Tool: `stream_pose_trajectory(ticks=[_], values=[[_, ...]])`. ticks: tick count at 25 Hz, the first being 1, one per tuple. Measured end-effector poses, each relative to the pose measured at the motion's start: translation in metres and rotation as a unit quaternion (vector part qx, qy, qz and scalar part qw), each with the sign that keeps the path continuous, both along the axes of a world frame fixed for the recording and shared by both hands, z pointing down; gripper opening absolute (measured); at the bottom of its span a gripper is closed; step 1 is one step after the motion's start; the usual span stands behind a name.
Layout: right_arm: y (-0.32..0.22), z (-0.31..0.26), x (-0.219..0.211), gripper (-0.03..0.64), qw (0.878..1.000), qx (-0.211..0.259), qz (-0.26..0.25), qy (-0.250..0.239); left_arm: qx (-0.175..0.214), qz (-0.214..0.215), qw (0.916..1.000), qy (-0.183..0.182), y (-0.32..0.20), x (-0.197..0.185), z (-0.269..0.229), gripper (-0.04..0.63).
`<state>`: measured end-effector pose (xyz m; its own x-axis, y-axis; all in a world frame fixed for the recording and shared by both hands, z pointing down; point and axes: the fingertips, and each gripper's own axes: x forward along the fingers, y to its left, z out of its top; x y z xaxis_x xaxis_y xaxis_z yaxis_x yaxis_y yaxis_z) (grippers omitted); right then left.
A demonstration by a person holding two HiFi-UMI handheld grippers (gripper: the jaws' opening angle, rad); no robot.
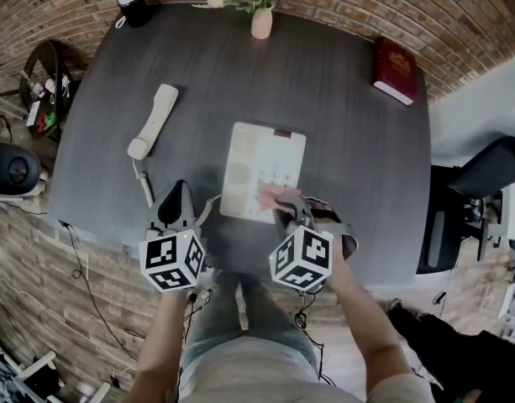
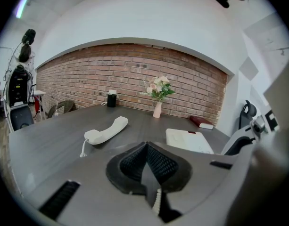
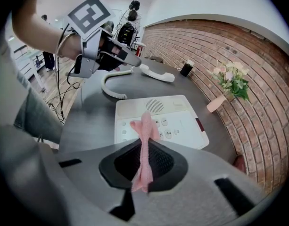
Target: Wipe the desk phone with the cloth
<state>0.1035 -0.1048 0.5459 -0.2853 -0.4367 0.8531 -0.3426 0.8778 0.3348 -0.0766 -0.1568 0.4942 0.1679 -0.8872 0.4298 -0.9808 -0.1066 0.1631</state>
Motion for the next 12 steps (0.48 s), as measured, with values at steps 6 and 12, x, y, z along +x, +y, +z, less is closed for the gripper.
stream_pose_trajectory(ticks=[6, 12], values=[[0.013, 0.003, -0.003, 0.020, 1.000, -0.010, -0.002, -0.001, 0.001, -0.001, 1.0000, 0.001, 0.007, -0.002, 0.000, 0.003], [0.025, 0.006, -0.007, 0.020, 1.000, -0.019, -0.002, -0.004, -0.001, 0.001, 1.0000, 0.001, 0.015, -0.002, 0.002, 0.003]])
